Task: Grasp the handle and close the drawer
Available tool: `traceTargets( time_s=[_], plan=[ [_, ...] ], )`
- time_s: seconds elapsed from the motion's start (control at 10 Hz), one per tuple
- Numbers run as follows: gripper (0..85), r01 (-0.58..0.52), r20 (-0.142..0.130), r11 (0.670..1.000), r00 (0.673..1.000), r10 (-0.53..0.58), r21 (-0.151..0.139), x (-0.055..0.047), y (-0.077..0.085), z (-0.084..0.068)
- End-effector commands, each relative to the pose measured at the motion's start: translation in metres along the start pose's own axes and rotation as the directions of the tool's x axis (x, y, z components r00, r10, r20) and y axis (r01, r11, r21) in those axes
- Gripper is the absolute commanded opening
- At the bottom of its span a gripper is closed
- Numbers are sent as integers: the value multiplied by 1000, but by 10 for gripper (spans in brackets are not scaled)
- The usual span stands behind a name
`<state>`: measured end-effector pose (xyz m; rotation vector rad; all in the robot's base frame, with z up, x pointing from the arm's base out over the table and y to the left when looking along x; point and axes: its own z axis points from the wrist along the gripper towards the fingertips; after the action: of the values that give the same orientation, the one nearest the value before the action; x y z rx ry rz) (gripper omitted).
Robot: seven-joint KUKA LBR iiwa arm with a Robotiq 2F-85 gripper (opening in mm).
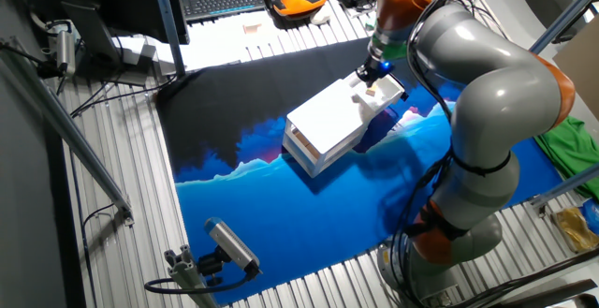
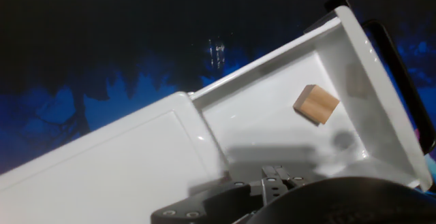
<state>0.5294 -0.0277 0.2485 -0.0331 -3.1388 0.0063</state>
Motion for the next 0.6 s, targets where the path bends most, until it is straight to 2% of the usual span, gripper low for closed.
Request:
traceTargets(
  time_s=[0.0, 0.3, 0.5],
  plan=[
    [0, 17, 3, 1000, 1000, -17, -4, -2, -6, -1],
    [0, 91, 19, 996, 996, -90, -7, -8, -22, -7],
    [0, 149, 30, 989, 988, -150, 20, -9, -26, -7]
  ],
)
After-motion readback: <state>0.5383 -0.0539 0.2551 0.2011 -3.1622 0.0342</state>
